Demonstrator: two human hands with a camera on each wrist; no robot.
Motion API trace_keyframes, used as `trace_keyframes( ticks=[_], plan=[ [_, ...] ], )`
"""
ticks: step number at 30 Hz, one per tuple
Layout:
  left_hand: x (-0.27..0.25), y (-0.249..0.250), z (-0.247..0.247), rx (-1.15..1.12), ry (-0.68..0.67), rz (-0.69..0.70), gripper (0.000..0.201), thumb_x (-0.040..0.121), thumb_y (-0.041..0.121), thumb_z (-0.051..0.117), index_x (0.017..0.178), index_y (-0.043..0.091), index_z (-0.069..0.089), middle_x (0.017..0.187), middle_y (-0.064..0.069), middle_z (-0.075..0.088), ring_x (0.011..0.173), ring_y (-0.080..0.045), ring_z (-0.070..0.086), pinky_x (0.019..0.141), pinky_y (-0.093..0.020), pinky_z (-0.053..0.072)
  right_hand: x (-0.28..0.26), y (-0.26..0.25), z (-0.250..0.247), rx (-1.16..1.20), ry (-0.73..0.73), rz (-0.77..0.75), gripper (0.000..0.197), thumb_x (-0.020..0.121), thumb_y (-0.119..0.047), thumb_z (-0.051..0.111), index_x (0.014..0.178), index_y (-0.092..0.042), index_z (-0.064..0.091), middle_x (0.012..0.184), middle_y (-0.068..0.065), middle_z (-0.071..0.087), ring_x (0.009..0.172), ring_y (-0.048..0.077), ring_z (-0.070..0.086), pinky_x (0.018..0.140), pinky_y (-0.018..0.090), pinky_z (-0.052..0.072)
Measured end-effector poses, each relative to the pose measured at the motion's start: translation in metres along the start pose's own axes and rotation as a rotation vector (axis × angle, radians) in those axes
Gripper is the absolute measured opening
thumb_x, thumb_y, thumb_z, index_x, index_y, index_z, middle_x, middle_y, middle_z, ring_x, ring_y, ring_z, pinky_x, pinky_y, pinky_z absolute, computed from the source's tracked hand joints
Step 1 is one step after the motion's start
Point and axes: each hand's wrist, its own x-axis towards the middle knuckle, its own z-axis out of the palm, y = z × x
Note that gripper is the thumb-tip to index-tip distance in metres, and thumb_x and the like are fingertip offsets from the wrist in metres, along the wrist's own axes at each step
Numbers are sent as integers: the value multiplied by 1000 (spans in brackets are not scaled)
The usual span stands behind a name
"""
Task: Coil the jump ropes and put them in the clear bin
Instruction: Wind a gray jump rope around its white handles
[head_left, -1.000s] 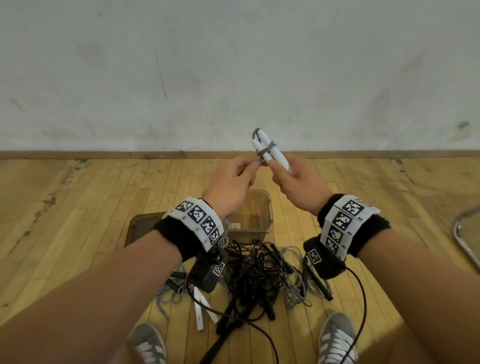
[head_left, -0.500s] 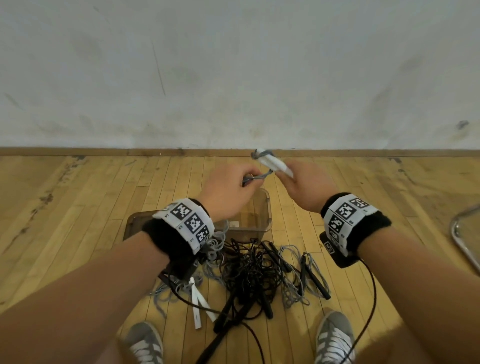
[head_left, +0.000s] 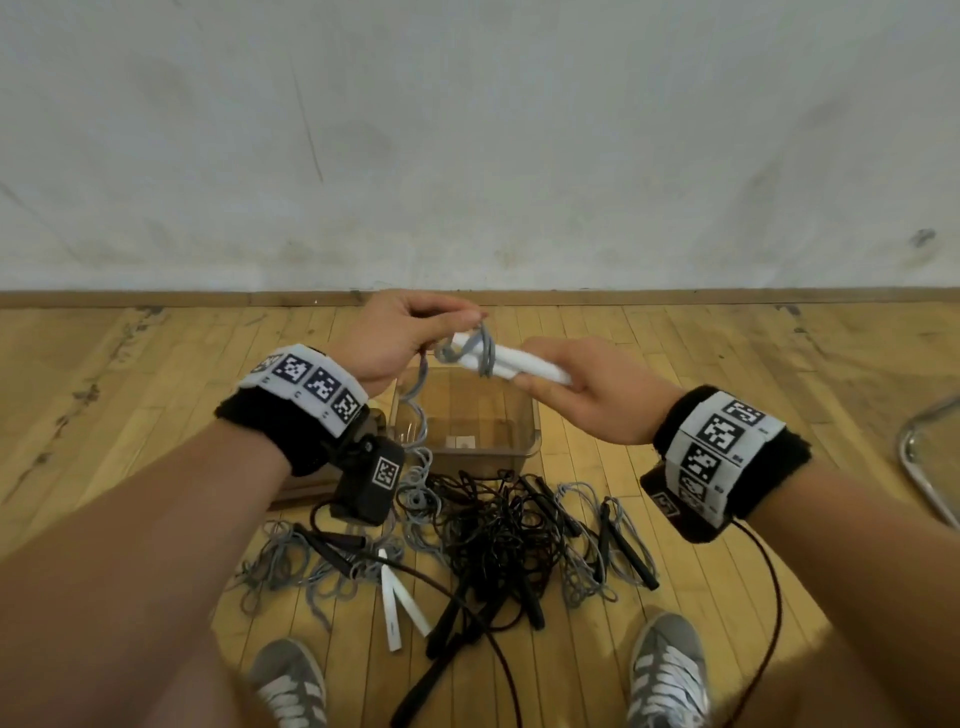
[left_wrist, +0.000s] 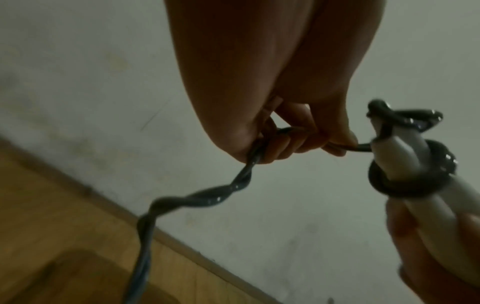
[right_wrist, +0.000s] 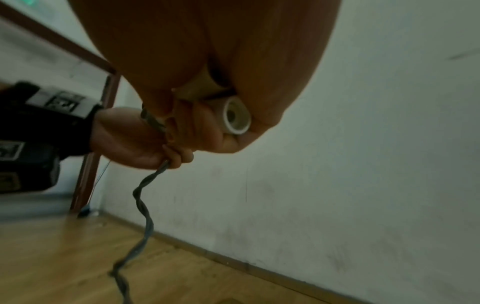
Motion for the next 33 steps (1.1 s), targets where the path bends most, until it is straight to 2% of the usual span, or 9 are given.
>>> trace_keyframes(
  ticks=[4, 7, 11, 15, 19, 25, 28, 30, 33],
  plan=[
    [0, -9, 22, -298, 34, -57, 17, 100, 9, 55, 98, 8, 73, 74, -1, 58, 60, -7, 42, 52, -16, 33, 11, -5, 1, 168, 246, 76, 18, 106, -32, 51, 106, -19, 64, 67, -8, 55, 51, 6, 46, 49, 16, 38],
    [-2, -6, 41, -259, 69, -20, 21, 104, 19, 55, 99, 13, 75, 68, 3, 57, 56, -6, 40, 50, -18, 27, 21, -6, 1, 279, 408, 135, 21, 107, -34, 50, 110, -19, 64, 68, -9, 54, 54, 11, 47, 52, 34, 43],
    [-2, 0, 53, -109, 148, 38, 19, 104, 23, 58, 105, 19, 77, 70, 4, 65, 56, -8, 47, 53, -19, 38, 29, -2, 1, 198, 527, 245, 15, 106, -37, 49, 100, -27, 59, 68, -8, 55, 55, 4, 47, 54, 23, 40],
    [-4, -5, 52, 262, 218, 105, 27, 104, 31, 58, 96, 16, 80, 69, -12, 67, 54, -14, 52, 63, -33, 48, 33, 8, 11, 105, 483, 328, 20, 106, -35, 49, 106, -20, 62, 66, -10, 52, 53, 5, 45, 52, 22, 32],
    [-13, -8, 51, 471, 102, 128, 24, 103, 38, 56, 95, 30, 77, 64, 2, 65, 58, -23, 56, 60, -38, 49, 27, 25, 1, -4, 459, 468, 22, 107, -36, 47, 101, -19, 58, 70, -5, 55, 56, 11, 47, 49, 23, 31],
    [-17, -4, 35, 714, -105, 116, 43, 105, 38, 51, 65, 26, 53, 55, 10, 44, 49, -10, 38, 60, -32, 36, 20, 32, -3, -137, 358, 513, 20, 106, -34, 47, 111, -17, 57, 73, -7, 54, 59, 11, 50, 51, 27, 32],
    [-19, -1, 27, 629, -196, 30, 38, 107, 35, 47, 75, 20, 62, 53, 15, 46, 50, -6, 41, 66, -35, 45, 18, 34, -6, -112, 390, 587, 24, 105, -34, 51, 121, -15, 49, 78, -5, 55, 64, 14, 55, 55, 31, 43],
    [-24, 1, 31, 729, -213, 58, 32, 107, 36, 46, 84, 24, 66, 58, 13, 47, 51, -6, 40, 59, -24, 41, 17, 39, -8, -139, 351, 598, 26, 105, -34, 51, 122, -15, 52, 81, -3, 57, 67, 15, 57, 56, 32, 45],
    [-24, 6, 37, 849, -156, 158, 30, 108, 37, 45, 90, 27, 67, 61, 10, 48, 50, -5, 37, 50, -17, 29, 16, 42, -8, -304, 180, 574, 17, 106, -37, 48, 97, -25, 57, 75, -5, 55, 63, 11, 51, 52, 27, 32]
  ],
)
